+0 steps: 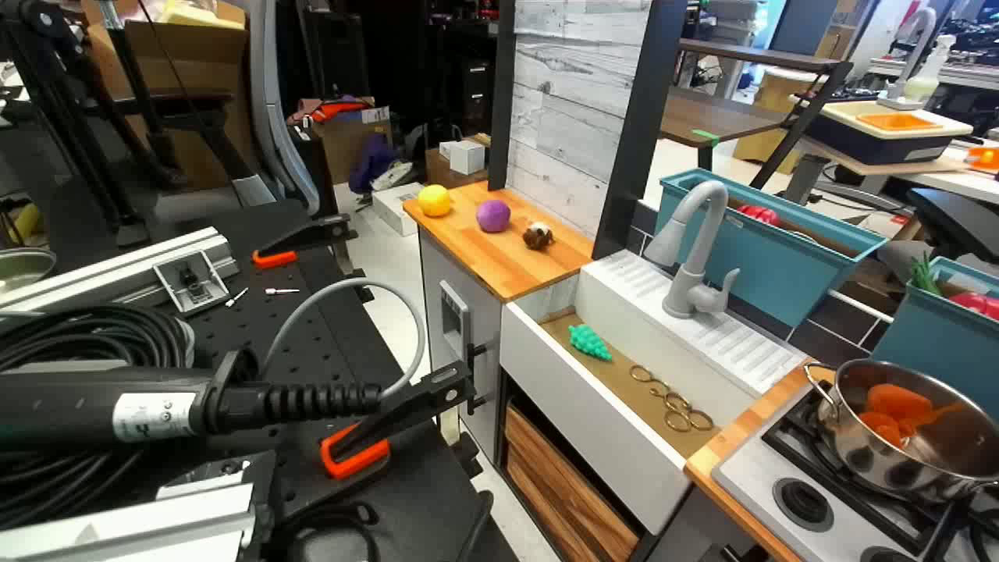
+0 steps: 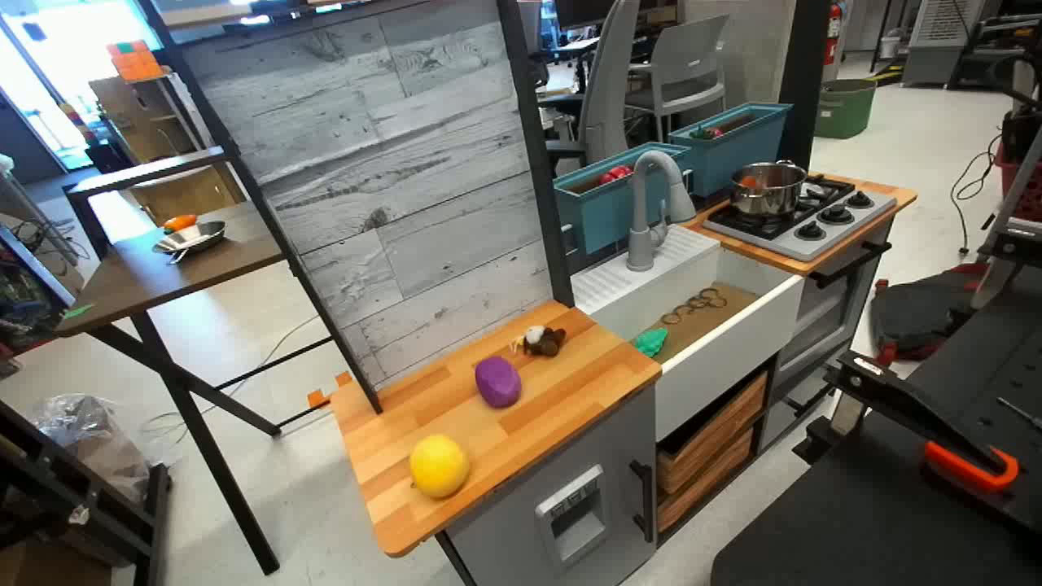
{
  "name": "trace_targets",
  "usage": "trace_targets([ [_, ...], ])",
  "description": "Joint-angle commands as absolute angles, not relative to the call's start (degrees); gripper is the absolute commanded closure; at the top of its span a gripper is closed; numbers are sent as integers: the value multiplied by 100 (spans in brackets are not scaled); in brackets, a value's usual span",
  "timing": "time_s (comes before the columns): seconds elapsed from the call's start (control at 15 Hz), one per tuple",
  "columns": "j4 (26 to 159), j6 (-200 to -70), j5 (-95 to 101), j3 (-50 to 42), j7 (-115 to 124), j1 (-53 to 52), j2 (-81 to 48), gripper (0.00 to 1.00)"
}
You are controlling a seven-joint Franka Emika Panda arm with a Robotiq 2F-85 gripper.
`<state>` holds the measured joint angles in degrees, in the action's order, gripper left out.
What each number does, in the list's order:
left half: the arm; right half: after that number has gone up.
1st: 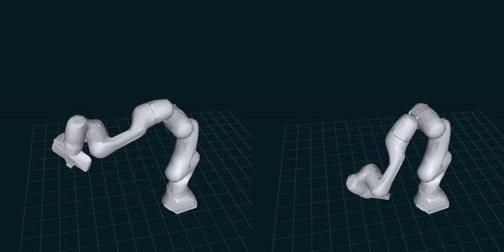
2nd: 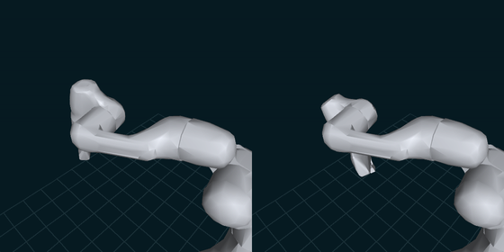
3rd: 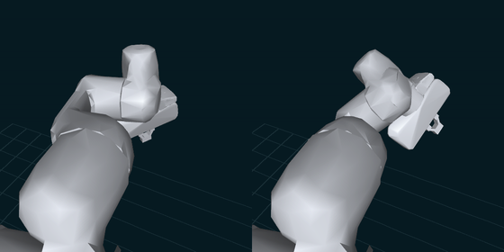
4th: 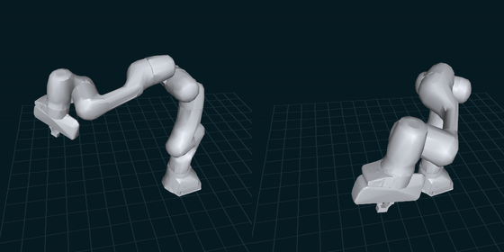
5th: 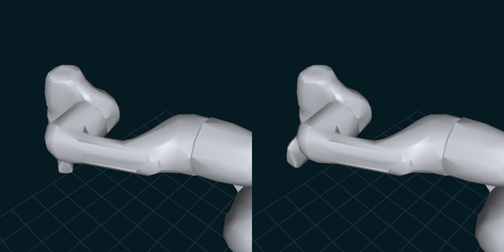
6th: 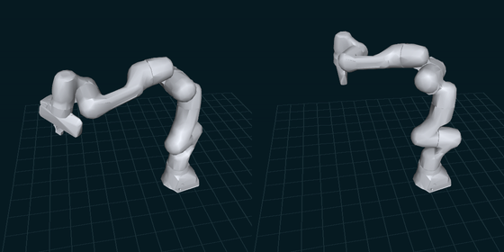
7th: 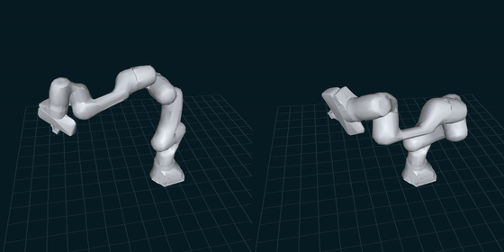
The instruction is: Remove the green object from the sink and put it on the base top
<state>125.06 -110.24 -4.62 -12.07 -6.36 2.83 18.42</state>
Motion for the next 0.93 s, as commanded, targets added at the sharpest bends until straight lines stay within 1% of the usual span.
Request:
trace_targets([
  [0.0, 12490, -11011, -504, -1092, -673, 416, 1829, 0],
  [0.47, 12517, -11107, -467, -1040, -586, 405, 1746, 0],
  [0.67, 12679, -11562, -383, -840, -253, 355, 1317, 0],
  [0.87, 12865, -12359, -255, -586, 156, 306, 546, 0],
])
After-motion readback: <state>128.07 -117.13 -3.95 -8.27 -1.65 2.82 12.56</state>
